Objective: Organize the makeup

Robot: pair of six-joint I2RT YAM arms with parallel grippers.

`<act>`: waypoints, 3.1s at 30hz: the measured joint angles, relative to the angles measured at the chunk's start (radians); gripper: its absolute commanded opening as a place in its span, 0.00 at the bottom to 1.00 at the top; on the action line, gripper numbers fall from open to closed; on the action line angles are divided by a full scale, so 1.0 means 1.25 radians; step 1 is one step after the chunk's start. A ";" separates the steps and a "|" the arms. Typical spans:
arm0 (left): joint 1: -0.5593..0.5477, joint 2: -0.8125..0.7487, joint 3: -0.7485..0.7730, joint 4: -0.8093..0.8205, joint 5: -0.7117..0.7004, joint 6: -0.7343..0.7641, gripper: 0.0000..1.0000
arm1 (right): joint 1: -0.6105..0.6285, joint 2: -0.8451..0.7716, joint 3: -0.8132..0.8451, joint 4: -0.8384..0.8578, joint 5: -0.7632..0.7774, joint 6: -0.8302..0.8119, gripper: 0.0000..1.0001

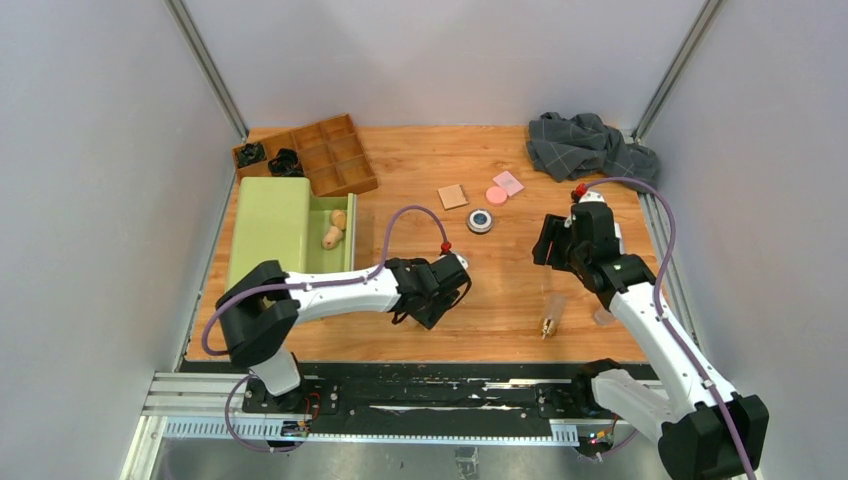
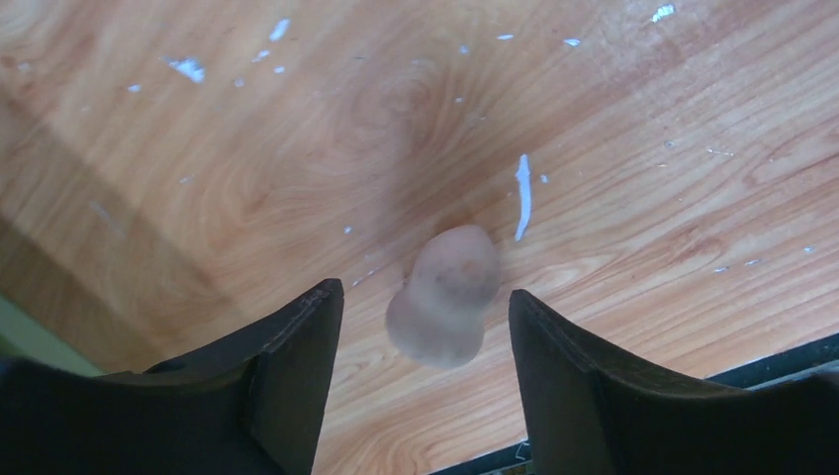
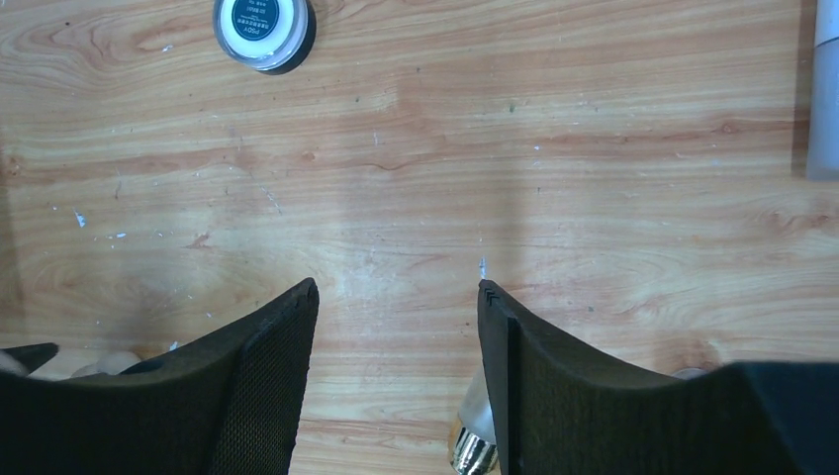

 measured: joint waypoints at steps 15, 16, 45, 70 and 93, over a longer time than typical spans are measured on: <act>0.005 -0.028 0.045 -0.063 -0.023 -0.014 0.23 | 0.000 0.021 0.003 -0.002 -0.034 -0.005 0.57; 0.011 -0.055 0.070 -0.081 -0.040 -0.010 0.23 | 0.000 0.021 0.003 -0.002 -0.038 -0.004 0.57; 0.432 -0.478 0.027 -0.183 -0.162 -0.066 0.85 | 0.000 -0.001 -0.001 -0.001 -0.103 0.034 0.57; 0.019 -0.258 0.051 0.083 -0.008 -0.015 0.99 | 0.000 -0.020 -0.023 -0.152 0.069 0.052 0.60; 0.150 -0.399 0.147 -0.066 -0.085 -0.171 0.98 | 0.118 0.729 0.512 -0.045 -0.007 -0.088 0.86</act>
